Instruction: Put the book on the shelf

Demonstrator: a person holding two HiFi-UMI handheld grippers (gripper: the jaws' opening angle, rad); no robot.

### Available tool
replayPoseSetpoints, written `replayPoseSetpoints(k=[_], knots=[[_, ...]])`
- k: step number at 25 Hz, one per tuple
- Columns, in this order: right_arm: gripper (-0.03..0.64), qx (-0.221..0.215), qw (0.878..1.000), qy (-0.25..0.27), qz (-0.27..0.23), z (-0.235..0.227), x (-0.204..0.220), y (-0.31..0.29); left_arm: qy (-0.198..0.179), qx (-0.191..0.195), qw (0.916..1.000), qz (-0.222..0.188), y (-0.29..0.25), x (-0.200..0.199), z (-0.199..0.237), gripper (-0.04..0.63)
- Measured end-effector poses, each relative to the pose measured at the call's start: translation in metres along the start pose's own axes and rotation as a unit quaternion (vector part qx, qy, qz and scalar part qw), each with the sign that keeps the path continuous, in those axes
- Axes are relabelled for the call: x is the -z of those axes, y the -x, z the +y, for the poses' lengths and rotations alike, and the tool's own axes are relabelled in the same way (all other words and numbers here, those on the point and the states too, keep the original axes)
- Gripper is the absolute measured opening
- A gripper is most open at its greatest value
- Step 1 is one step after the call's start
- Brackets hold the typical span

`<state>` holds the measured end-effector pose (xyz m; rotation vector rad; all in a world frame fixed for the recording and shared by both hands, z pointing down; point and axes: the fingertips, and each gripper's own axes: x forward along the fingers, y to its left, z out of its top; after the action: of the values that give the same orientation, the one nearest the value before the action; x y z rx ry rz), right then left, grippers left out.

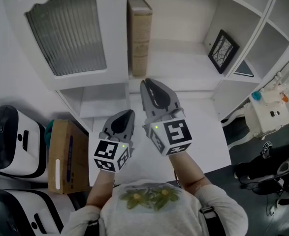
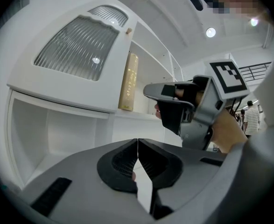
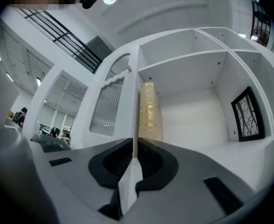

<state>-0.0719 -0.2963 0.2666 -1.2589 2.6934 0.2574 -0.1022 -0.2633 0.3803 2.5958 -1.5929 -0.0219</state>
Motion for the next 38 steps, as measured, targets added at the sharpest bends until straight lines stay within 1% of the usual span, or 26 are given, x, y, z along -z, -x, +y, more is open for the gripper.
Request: replayPoseSetpoints(k=[5,8,10,12,16,22,30,38], knots=[[0.037,-0.047,0.999,-0.013,0.013,0.021,0.017,0.028,0.004,0.010,0.9999,-0.004,0.005,-0.003,-0.010,0.029],[0.035,-0.064,0.997,-0.023,0.020,0.033,0.030,0.043,0.017,0.018,0.9997,-0.006,0.009,-0.004,-0.015,0.029],[0.035,-0.069,0.997,-0.029,0.027,0.039,0.038,0.050,0.020,0.019,0.9996,-0.008,0.012,-0.005,-0.017,0.029],[0.035,-0.069,0.996,-0.042,0.038,0.042,0.048,0.058,0.024,0.021,0.9995,-0.008,0.014,-0.005,-0.020,0.029],[0.035,-0.065,0.992,-0.084,0.067,0.043,0.069,0.070,0.035,0.029,0.9990,-0.006,0.018,-0.002,-0.029,0.028],[0.035,-0.044,0.989,-0.111,0.086,0.035,0.083,0.086,0.037,0.030,0.9989,0.001,0.021,0.005,-0.036,0.029],[0.035,-0.040,0.988,-0.116,0.098,0.035,0.090,0.094,0.048,0.038,0.9981,0.005,0.024,0.009,-0.043,0.029],[0.034,-0.034,0.988,-0.111,0.106,0.034,0.093,0.102,0.047,0.043,0.9979,0.005,0.026,0.009,-0.050,0.029]])
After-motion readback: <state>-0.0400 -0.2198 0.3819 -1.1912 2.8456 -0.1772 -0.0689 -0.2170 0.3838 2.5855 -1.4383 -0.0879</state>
